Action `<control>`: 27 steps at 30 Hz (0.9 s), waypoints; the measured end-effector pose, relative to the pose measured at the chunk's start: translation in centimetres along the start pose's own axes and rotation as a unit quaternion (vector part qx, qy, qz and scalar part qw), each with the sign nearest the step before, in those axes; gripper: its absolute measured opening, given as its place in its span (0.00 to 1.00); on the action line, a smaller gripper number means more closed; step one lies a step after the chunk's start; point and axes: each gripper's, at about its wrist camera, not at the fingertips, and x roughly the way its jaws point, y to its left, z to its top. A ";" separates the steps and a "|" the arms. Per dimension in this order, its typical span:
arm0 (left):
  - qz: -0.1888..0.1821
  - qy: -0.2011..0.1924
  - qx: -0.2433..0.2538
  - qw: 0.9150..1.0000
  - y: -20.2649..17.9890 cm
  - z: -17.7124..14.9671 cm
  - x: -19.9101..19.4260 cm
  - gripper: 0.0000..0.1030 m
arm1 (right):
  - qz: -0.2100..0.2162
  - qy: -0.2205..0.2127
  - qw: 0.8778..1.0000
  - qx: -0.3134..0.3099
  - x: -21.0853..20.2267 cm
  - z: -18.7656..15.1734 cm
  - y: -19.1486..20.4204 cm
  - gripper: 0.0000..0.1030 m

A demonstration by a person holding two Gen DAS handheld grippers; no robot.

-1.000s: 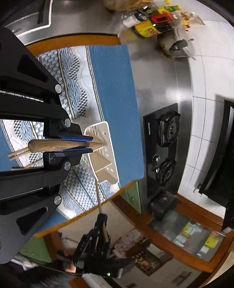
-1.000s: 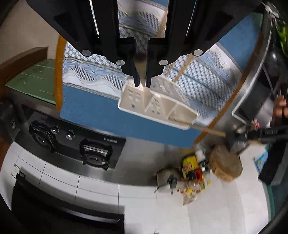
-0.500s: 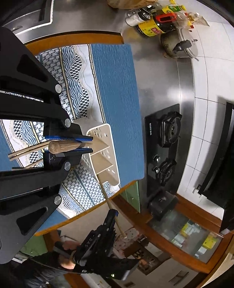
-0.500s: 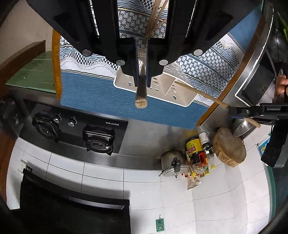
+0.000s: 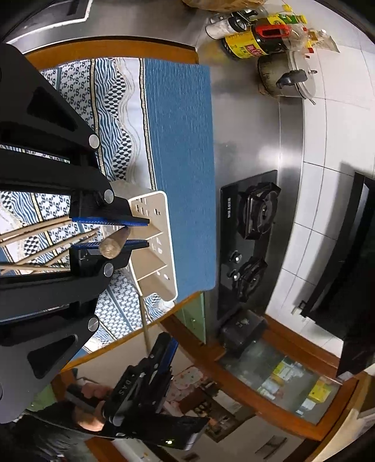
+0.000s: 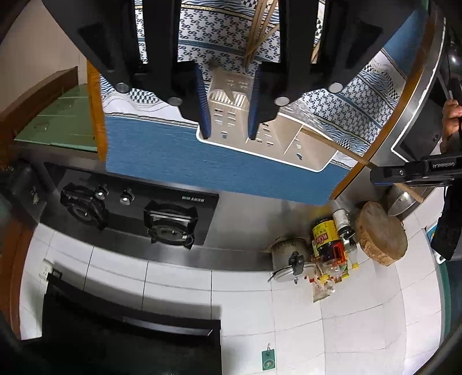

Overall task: Organize utensils
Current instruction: 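Withdraw both open tools from the holder back toward the loose chopsticks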

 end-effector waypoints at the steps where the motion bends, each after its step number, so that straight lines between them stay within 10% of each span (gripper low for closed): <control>1: -0.001 -0.005 -0.001 1.000 0.0 0.0 -0.2 0.11 | -0.003 -0.005 1.000 -0.003 -0.4 -0.1 0.0 0.27; 13: 0.013 -0.047 0.014 0.999 -1.5 -3.2 -3.7 0.14 | -0.002 -0.046 0.999 0.002 -5.8 -4.2 1.0 0.30; 27: 0.029 0.053 0.040 0.997 -2.8 -14.1 1.0 0.14 | 0.005 0.003 0.999 0.044 -5.1 -13.3 3.2 0.30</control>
